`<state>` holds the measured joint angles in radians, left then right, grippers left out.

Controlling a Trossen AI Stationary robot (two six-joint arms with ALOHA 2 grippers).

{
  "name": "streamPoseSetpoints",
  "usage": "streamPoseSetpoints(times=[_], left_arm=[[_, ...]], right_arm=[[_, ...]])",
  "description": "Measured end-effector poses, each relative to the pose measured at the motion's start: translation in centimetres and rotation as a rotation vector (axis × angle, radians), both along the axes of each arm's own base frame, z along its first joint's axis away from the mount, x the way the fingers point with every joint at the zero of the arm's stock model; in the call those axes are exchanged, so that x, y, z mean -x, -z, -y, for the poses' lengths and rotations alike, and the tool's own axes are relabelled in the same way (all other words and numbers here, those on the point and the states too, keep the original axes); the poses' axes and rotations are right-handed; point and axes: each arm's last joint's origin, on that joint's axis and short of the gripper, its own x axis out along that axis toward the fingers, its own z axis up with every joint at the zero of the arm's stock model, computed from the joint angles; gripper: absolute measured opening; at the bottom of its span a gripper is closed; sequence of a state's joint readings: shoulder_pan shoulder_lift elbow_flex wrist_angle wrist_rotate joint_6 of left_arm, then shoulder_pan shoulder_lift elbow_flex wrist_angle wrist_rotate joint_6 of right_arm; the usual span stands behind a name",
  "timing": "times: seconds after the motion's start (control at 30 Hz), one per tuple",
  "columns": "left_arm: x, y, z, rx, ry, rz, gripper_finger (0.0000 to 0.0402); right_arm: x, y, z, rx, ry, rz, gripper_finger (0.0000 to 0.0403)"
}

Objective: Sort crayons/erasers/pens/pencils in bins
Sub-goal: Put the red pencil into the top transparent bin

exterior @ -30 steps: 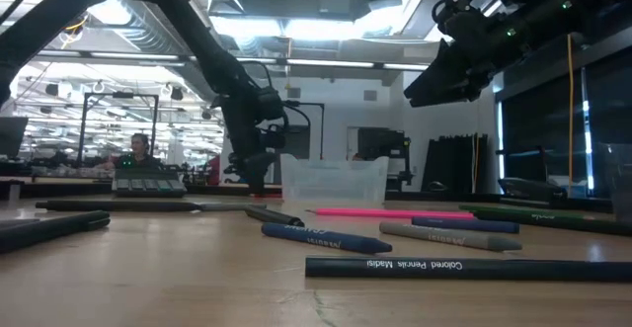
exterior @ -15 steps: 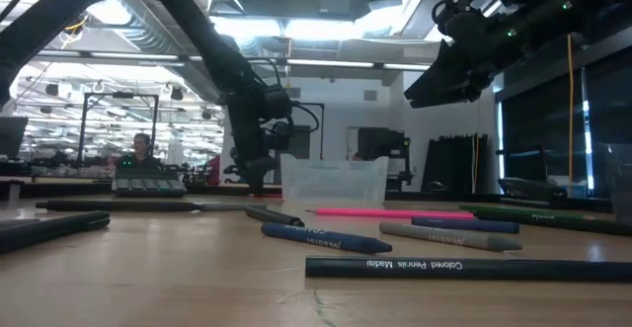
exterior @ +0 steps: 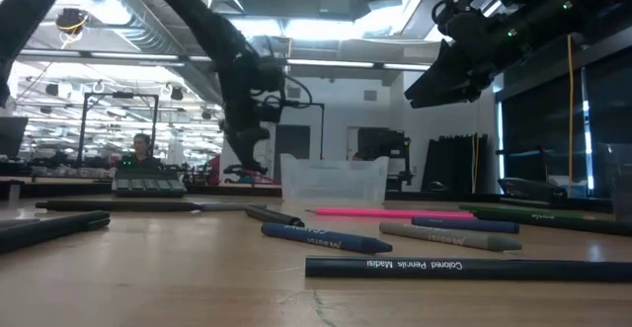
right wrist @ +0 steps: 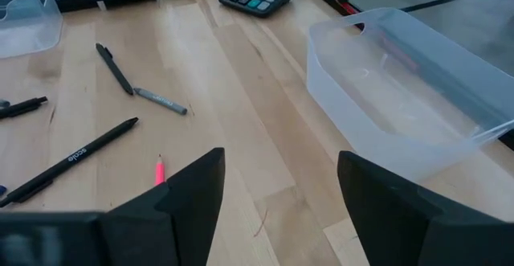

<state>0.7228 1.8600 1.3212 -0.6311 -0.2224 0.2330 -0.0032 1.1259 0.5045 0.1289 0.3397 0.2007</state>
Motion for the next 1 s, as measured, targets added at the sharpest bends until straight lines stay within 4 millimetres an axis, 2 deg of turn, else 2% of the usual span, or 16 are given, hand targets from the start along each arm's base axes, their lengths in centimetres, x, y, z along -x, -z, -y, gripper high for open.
streamPoseSetpoints(times=[0.13, 0.37, 0.57, 0.67, 0.77, 1.0], left_arm=[[-0.4, -2.8, 1.8, -0.068, 0.031, 0.038, 0.0001], [-1.5, -6.4, 5.4, -0.177, 0.112, 0.107, 0.0001], [-2.6, -7.4, 7.3, -0.2, 0.174, 0.155, 0.0], [-2.8, -6.8, 7.0, -0.195, 0.169, 0.144, 0.0003], [-2.8, -5.3, 6.0, -0.18, 0.141, 0.128, 0.0009], [-1.3, 0.1, 2.8, -0.049, 0.013, 0.106, 0.0063]], right_arm=[[0.0, 0.0, 0.0, -0.002, 0.001, 0.001, 0.0245], [0.0, 0.0, 0.0, -0.003, 0.002, 0.002, 0.0245], [0.0, -0.1, 0.0, -0.003, 0.002, 0.011, 0.0245], [0.0, -0.1, 0.0, -0.014, 0.007, 0.015, 0.0245], [0.0, -0.1, 0.0, -0.033, 0.004, 0.019, 0.0245], [0.0, 0.0, -0.3, -0.038, -0.018, 0.005, 0.0245]])
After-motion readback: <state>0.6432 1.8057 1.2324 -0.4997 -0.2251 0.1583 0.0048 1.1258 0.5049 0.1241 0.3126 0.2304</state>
